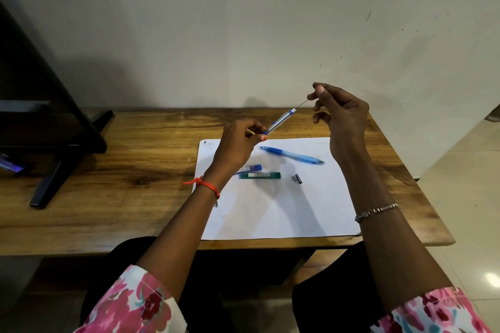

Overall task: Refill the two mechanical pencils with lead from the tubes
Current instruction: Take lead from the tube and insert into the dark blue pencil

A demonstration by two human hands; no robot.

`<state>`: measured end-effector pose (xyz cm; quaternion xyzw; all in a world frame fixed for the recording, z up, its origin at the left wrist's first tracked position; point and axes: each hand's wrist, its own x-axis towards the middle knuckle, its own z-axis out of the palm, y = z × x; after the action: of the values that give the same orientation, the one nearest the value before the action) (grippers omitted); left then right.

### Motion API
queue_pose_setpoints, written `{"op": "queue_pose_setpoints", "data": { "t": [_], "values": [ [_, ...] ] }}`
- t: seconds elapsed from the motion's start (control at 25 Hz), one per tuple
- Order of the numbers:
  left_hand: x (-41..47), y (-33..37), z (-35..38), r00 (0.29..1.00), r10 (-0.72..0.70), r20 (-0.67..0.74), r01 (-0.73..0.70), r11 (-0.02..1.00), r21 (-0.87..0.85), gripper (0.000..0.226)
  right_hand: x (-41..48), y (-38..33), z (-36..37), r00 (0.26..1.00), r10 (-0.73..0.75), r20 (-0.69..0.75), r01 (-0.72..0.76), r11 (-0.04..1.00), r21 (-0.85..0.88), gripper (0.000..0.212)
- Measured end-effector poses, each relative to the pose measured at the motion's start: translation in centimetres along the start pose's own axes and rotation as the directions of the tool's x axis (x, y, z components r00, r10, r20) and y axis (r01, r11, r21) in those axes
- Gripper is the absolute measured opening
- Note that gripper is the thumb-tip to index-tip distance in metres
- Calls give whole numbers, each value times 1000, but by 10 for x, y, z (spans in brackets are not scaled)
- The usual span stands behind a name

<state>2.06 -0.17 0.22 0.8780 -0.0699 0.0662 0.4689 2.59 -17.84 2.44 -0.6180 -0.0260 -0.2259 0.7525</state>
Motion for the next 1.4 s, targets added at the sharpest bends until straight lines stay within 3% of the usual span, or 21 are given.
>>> {"op": "queue_pose_setpoints", "data": {
  "t": [0.16,0.32,0.48,0.6,0.72,0.88,0.96,1.08,1.16,1.4],
  "values": [
    [0,0,0,1000,-1,1,1,1000,4,14,0,0,-1,1000,0,10,0,1000,-4,17],
    [0,0,1,1000,1,3,-1,1000,9,14,-2,1,2,995,29,91,-16,991,-134,16],
    [0,0,0,1000,5,9,-5,1000,19,15,-6,0,6,962,153,228,-74,945,-319,20],
    [0,0,-1,1000,5,6,-5,1000,-3,14,-6,-4,4,937,260,235,-151,905,-398,21],
    [0,-2,-1,1000,-7,-3,7,1000,-7,12,-5,-7,-4,870,402,286,-238,850,-470,35],
    [1,-3,-2,999,-38,-14,38,999,16,15,-5,-9,-11,779,522,347,-239,759,-606,47],
    [1,-2,-2,999,-36,-8,36,999,23,16,-3,-8,-14,753,540,376,-187,724,-664,35],
    [0,-2,-3,1000,-30,-7,30,999,23,15,-3,-2,-16,626,664,409,108,446,-888,12],
    [0,-2,-2,1000,-29,-7,30,999,20,15,-6,2,-14,561,729,392,198,341,-919,18],
    [0,-1,-1,1000,-29,-2,29,999,13,16,-8,13,-9,543,742,394,180,355,-917,16]
  ]
}}
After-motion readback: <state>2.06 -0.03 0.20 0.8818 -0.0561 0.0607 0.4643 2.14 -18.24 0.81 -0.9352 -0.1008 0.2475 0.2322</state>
